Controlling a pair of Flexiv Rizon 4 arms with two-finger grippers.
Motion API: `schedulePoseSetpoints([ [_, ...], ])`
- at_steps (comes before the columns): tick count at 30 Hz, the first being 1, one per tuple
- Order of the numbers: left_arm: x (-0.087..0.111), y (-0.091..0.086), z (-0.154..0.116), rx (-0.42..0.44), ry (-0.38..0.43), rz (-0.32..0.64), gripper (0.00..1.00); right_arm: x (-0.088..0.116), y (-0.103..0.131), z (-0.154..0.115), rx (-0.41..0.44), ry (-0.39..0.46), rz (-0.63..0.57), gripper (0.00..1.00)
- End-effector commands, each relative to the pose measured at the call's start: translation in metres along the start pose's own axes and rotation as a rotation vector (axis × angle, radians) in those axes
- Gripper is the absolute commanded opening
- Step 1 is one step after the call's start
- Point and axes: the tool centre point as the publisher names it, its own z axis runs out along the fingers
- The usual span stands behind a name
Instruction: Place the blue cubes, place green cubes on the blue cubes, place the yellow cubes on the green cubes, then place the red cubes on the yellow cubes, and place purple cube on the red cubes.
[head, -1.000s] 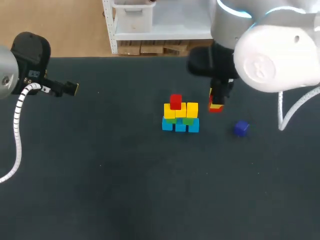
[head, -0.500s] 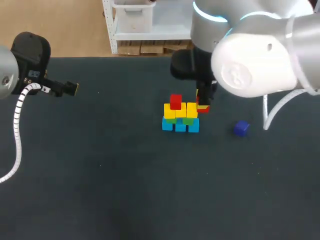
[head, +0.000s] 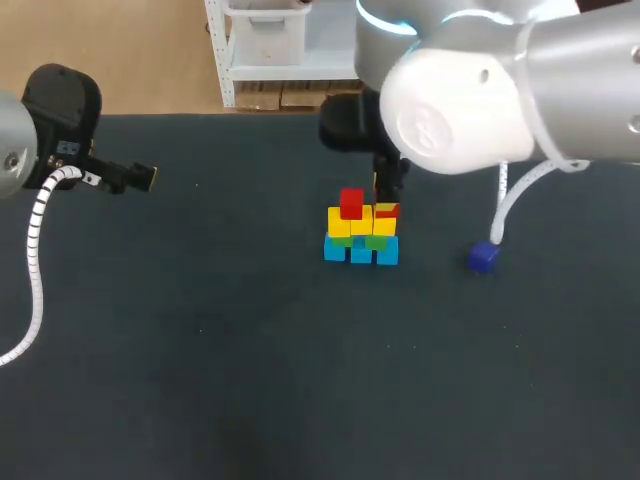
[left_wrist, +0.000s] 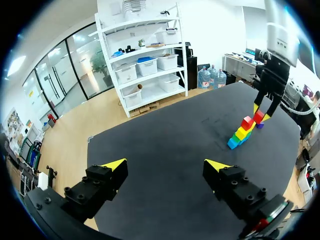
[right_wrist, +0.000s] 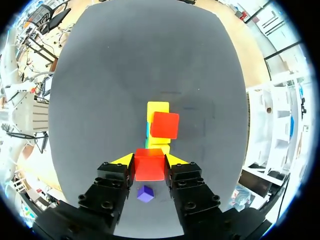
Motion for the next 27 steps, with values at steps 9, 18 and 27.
schedulePoseSetpoints([
  [9, 0.0, 0.001, 0.0, 0.005, -0.001, 0.001, 1.0, -0.007, -0.004, 0.005, -0.017, 0.007, -0.004, 0.0],
  [18, 0.0, 0.001, 0.0, 0.005, -0.001, 0.001, 1.0, -0.011, -0.006, 0.009, -0.012, 0.013, -0.009, 0.0],
  [27, 0.0, 0.001, 0.0, 0.005, -0.001, 0.001, 1.0, -0.011, -0.013, 0.015, -0.004, 0.019, -0.001, 0.0],
])
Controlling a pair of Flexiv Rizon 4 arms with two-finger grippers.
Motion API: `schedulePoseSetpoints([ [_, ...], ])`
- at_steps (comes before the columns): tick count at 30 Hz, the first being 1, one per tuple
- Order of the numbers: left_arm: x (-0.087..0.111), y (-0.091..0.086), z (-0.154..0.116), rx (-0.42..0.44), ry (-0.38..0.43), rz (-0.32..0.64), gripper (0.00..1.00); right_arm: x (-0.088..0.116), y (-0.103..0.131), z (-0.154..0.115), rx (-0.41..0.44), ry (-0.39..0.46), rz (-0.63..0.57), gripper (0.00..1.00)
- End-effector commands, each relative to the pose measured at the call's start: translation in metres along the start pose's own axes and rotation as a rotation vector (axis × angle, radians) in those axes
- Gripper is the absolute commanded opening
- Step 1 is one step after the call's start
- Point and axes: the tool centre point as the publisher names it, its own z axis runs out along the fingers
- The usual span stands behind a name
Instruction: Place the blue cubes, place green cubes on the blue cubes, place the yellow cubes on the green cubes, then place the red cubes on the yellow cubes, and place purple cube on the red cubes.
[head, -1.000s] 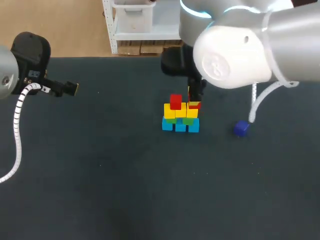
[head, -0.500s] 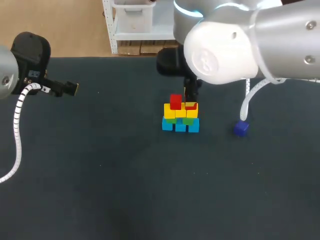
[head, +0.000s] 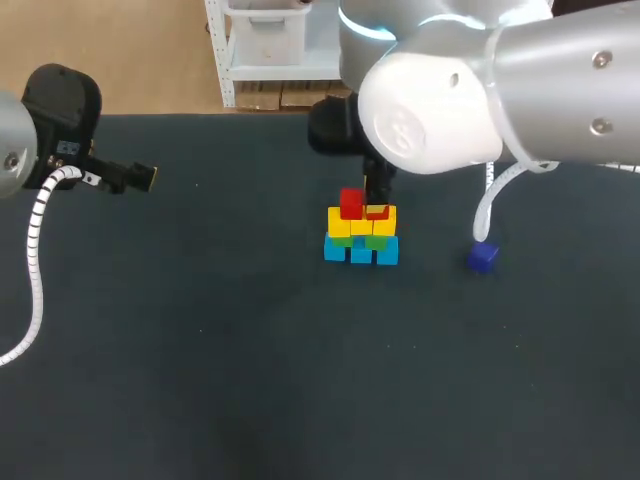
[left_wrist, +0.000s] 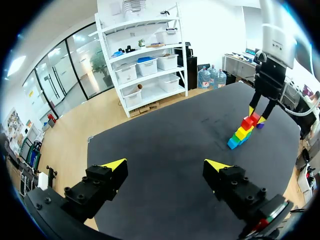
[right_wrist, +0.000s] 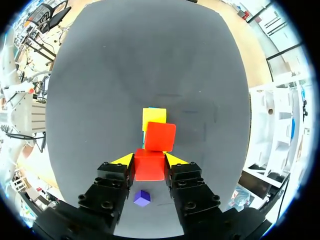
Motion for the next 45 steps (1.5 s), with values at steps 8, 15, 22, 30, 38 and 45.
schedulePoseSetpoints([
  [8, 0.0, 0.001, 0.0, 0.005, -0.001, 0.001, 1.0, -0.002, -0.007, 0.005, 0.0, 0.002, 0.014, 0.0],
  [15, 0.0, 0.001, 0.0, 0.005, -0.001, 0.001, 1.0, -0.002, -0.006, 0.004, -0.003, -0.002, 0.013, 0.19],
  [22, 0.0, 0.001, 0.0, 0.005, -0.001, 0.001, 1.0, -0.002, -0.007, 0.006, 0.005, 0.002, 0.016, 0.48],
  [30, 0.0, 0.001, 0.0, 0.005, -0.001, 0.001, 1.0, -0.001, -0.007, 0.005, 0.005, 0.001, 0.02, 1.0],
  [38, 0.0, 0.001, 0.0, 0.005, -0.001, 0.001, 1.0, 0.006, -0.014, 0.001, 0.039, 0.002, 0.034, 0.69],
  [45, 0.0, 0.001, 0.0, 0.005, -0.001, 0.001, 1.0, 0.009, -0.013, 0.003, 0.025, 0.007, 0.031, 0.41],
])
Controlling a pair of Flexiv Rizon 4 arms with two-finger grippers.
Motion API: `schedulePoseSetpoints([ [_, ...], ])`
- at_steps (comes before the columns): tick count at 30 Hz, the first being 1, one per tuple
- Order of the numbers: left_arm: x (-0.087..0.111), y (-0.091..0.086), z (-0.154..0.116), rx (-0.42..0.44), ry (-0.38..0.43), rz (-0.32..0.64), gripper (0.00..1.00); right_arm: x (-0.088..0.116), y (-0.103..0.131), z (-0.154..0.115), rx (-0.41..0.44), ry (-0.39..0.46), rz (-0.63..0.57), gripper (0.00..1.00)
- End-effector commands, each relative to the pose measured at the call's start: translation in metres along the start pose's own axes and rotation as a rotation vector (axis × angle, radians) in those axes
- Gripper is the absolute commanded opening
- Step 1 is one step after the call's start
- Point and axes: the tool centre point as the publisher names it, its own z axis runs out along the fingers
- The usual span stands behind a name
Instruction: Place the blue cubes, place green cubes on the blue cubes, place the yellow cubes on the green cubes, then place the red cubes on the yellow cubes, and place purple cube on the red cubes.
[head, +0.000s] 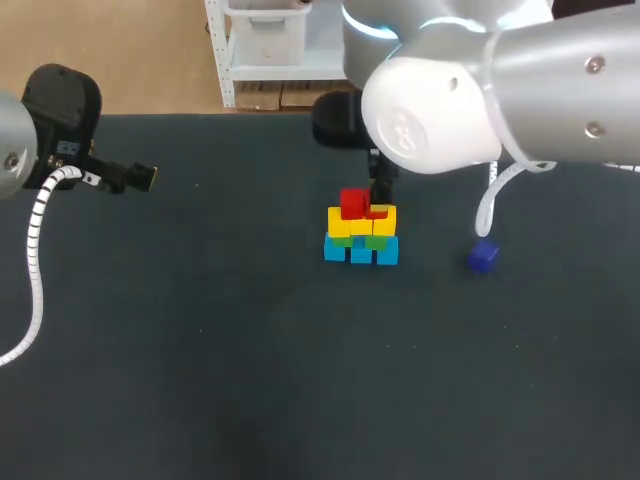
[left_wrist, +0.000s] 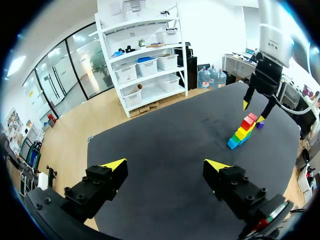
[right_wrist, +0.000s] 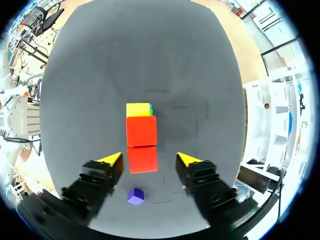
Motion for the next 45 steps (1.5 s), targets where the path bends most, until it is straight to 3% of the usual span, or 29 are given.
schedulePoseSetpoints([
  [1, 0.0, 0.001, 0.0, 0.005, -0.001, 0.001, 1.0, 0.002, 0.003, 0.002, -0.009, -0.003, -0.005, 0.4],
  [10, 0.0, 0.001, 0.0, 0.005, -0.001, 0.001, 1.0, 0.002, 0.003, 0.002, -0.019, -0.009, -0.006, 0.31],
  [27, 0.0, 0.001, 0.0, 0.005, -0.001, 0.001, 1.0, -0.002, 0.007, 0.002, -0.031, -0.021, -0.01, 0.3],
  [30, 0.0, 0.001, 0.0, 0.005, -0.001, 0.001, 1.0, -0.001, 0.007, 0.002, -0.032, -0.024, -0.007, 0.44],
  [31, 0.0, 0.001, 0.0, 0.005, -0.001, 0.001, 1.0, -0.001, 0.007, 0.002, -0.031, -0.025, -0.005, 0.84],
  [32, 0.0, 0.001, 0.0, 0.005, -0.001, 0.001, 1.0, 0.0, 0.007, 0.001, -0.032, -0.026, -0.003, 1.0],
  [40, 0.0, 0.001, 0.0, 0.005, -0.001, 0.001, 1.0, 0.014, 0.003, -0.011, -0.012, -0.037, 0.014, 1.0],
  [45, 0.0, 0.001, 0.0, 0.005, -0.001, 0.001, 1.0, 0.043, -0.005, -0.017, -0.011, -0.042, 0.064, 1.0],
])
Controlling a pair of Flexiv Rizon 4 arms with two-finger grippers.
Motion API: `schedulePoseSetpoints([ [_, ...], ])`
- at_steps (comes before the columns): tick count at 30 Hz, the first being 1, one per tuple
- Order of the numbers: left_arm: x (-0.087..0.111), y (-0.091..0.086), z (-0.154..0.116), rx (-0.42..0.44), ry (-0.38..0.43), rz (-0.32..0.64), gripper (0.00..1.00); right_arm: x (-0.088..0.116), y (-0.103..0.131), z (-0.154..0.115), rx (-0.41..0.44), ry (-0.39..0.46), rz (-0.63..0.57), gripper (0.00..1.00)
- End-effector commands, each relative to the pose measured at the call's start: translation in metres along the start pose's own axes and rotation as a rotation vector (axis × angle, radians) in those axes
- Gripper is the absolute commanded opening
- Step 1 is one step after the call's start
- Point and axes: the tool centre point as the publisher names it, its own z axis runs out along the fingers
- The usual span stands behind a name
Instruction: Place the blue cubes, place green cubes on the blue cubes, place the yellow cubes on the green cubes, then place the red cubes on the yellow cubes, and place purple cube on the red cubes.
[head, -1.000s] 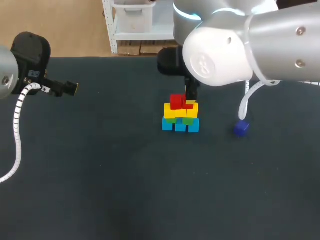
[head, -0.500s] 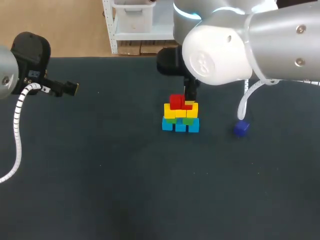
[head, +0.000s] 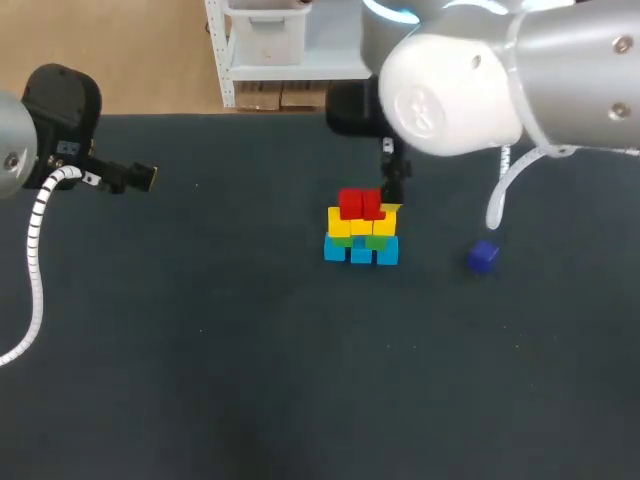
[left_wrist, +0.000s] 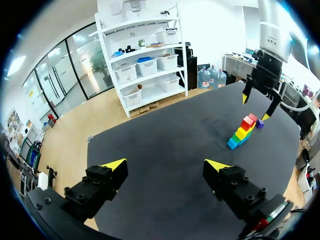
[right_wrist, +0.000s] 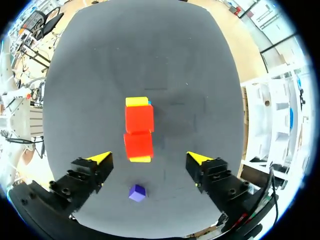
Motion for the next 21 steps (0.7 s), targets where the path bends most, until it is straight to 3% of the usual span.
schedulePoseSetpoints([
  [1, 0.0, 0.001, 0.0, 0.005, -0.001, 0.001, 1.0, 0.032, -0.002, -0.004, 0.0, -0.017, 0.035, 1.0],
  [7, 0.0, 0.001, 0.0, 0.005, -0.001, 0.001, 1.0, 0.066, -0.002, 0.005, -0.011, -0.014, 0.131, 1.0],
  [21, 0.0, 0.001, 0.0, 0.005, -0.001, 0.001, 1.0, 0.118, 0.033, 0.038, -0.001, 0.002, 0.296, 1.0],
])
